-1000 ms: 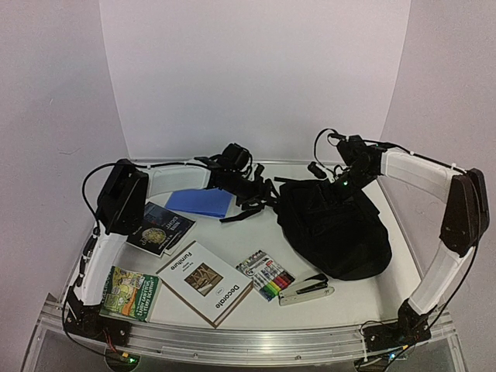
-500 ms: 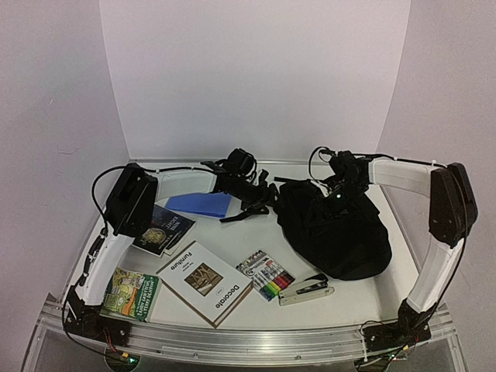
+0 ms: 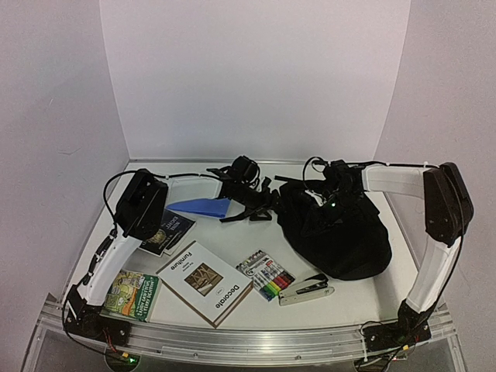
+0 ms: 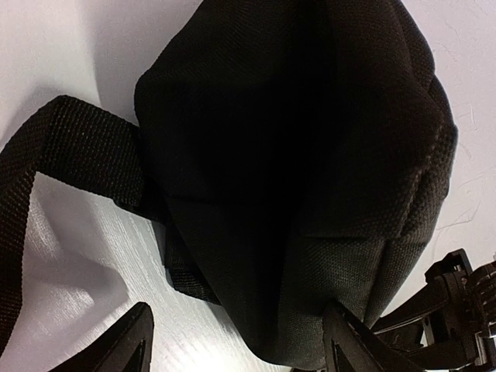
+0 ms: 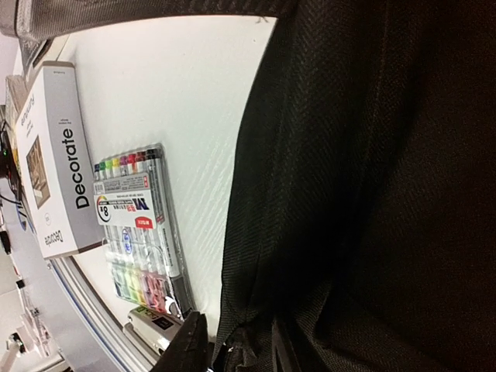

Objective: Pack the student bag
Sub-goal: Unzip the student bag at the center of the board.

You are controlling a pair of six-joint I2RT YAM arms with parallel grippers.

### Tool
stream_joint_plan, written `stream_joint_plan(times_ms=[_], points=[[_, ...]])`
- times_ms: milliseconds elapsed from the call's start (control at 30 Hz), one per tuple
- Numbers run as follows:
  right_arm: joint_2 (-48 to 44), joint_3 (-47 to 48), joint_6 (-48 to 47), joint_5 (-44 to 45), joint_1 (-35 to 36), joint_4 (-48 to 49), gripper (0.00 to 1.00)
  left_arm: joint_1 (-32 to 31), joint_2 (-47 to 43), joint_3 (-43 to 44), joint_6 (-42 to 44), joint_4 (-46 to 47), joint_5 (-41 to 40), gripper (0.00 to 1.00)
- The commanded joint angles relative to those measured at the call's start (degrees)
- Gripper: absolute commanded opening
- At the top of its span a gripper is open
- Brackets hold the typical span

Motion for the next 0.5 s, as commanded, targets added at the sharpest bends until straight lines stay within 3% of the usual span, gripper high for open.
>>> stream_joint_plan(times_ms=[0,67,200,333,467], points=[[0.11,0.56,-0.01,-0.51,0.19,0.41,0.16,-0.16,0.86,3.15,-0.94,2.23,1.13,0.74],[0.04,1.14,0.25,-0.72,0.20,0.46,0.08,-0.16,1.06,3.27,-1.07,2.52,1.30,0.74],[-0.28,2.66,0.77,-1.39,0.31,0.44,0.00,-0.17,1.97,4.25,-1.64,3.20,1.93,0.75],[0.81,5.31,1.41,-2.15,0.74,0.55,0.00,-0.14,3.26,5.97,-3.18,5.10,2.99,0.80],[2.83,9.86,2.05,-2.81,1.31,0.71,0.00,-0.09,4.93,8.66,-5.17,6.07,3.46,0.78]])
